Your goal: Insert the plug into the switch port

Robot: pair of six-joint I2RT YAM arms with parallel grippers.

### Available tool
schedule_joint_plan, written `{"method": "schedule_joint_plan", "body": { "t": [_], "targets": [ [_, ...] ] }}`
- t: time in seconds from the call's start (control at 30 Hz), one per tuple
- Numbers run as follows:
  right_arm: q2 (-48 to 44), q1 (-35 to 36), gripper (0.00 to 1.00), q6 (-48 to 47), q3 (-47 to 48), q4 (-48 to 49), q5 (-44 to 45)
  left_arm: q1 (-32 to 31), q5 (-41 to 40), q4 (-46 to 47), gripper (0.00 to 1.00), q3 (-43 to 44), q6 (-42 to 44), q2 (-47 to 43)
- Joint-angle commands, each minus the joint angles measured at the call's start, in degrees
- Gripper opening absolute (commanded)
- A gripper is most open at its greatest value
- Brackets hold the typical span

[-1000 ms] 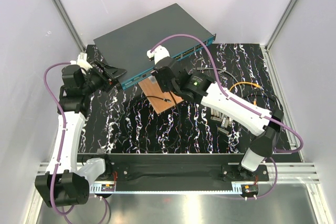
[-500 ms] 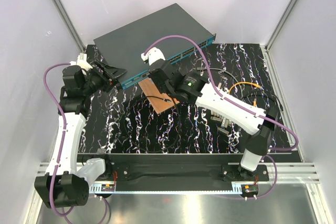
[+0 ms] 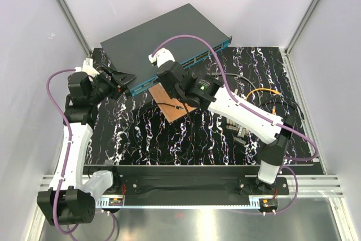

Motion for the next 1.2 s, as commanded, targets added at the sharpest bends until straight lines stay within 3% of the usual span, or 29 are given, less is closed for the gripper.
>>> {"method": "schedule_joint_plan", "body": {
  "t": [0.0, 0.37, 1.07, 1.13, 1.17],
  "targets": [
    [1.5, 0.2, 0.0, 0.6, 3.6, 9.8, 3.0, -3.5, 3.6, 7.0, 0.2, -0.5, 0.7, 0.8],
    [3.5, 0.7, 0.0, 0.0, 2.9, 13.1, 3.8, -3.5, 5.3, 9.0, 0.0, -1.2, -1.4, 1.7],
    [6.6, 0.0, 0.0, -5.9, 4.2, 21.6, 3.8, -7.0, 6.2, 9.3, 0.0, -4.7, -1.5, 1.2],
    [5.8, -0.1, 0.1, -4.5, 4.0, 20.0, 3.0, -7.0, 5.2, 7.5, 0.0, -4.1, -0.6, 1.1],
    [5.2, -0.4, 0.2, -4.3, 3.3, 19.5, 2.4, -6.8, 4.8, 7.0, 0.0, -3.8, 0.1, 1.0]
  ]
}}
